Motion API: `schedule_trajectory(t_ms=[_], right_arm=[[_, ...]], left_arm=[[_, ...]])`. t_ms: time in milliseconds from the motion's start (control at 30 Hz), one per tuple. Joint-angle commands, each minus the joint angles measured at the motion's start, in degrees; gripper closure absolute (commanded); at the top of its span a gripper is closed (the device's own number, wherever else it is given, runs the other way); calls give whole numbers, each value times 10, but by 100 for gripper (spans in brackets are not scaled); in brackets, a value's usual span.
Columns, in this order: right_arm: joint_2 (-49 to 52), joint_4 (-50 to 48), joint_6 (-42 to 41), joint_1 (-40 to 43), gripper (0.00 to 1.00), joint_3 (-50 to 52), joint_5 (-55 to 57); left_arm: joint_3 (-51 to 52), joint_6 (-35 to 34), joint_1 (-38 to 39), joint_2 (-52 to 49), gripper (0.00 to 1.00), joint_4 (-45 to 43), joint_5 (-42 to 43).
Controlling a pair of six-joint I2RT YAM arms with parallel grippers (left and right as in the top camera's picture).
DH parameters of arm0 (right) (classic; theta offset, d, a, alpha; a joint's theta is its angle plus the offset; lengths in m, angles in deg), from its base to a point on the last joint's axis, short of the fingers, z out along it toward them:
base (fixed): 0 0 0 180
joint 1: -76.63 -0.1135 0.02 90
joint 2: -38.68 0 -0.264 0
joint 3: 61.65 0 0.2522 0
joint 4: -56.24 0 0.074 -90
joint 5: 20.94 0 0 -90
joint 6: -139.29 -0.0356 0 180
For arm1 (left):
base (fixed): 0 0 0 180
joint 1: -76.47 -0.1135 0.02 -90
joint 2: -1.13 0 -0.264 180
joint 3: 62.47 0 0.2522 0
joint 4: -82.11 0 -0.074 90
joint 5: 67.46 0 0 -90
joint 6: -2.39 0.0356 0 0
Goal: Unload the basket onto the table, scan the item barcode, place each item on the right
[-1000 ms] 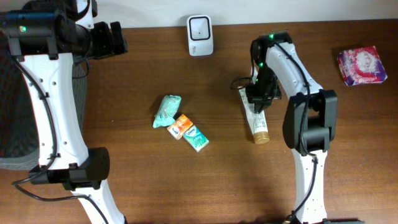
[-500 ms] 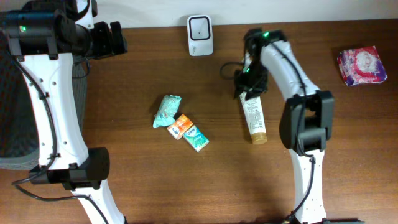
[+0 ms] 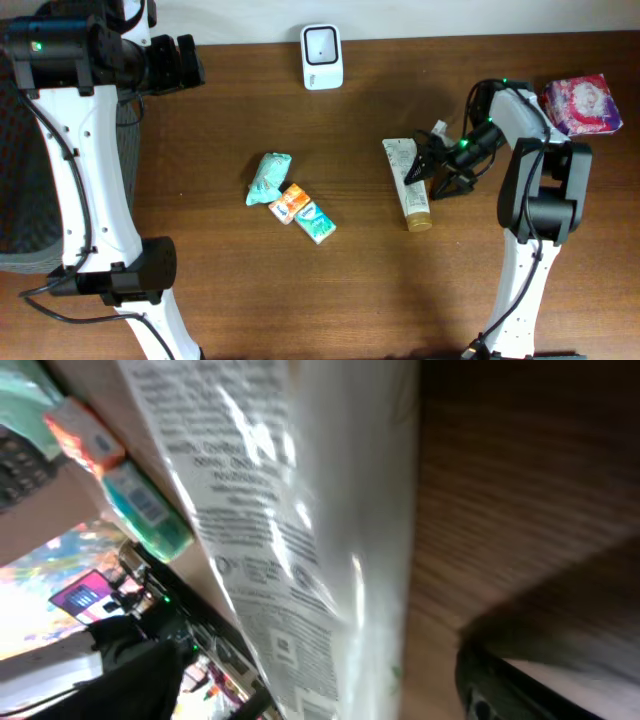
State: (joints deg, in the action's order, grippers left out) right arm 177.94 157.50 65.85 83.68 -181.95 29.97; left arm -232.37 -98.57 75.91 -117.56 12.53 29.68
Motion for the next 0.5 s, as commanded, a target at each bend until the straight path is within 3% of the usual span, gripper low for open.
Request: schedule_trajectory(t_ms=[0, 67, 100, 267, 467], right_arm=[[-1, -45, 10, -15, 31, 37, -34], [-1, -69, 10, -26, 69, 48, -57], [-1, -77, 9, -32, 96, 47, -66], [-3, -106, -39, -42, 96, 10, -130], [-30, -106, 42, -59, 96, -109, -302]], left_arm=[[-7, 3, 0, 15, 1, 0, 6], [-7, 3, 0, 15, 1, 0, 6], [-7, 3, 0, 15, 1, 0, 6], [-7, 3, 0, 15, 1, 0, 6], [-7, 3, 0, 15, 1, 0, 6]])
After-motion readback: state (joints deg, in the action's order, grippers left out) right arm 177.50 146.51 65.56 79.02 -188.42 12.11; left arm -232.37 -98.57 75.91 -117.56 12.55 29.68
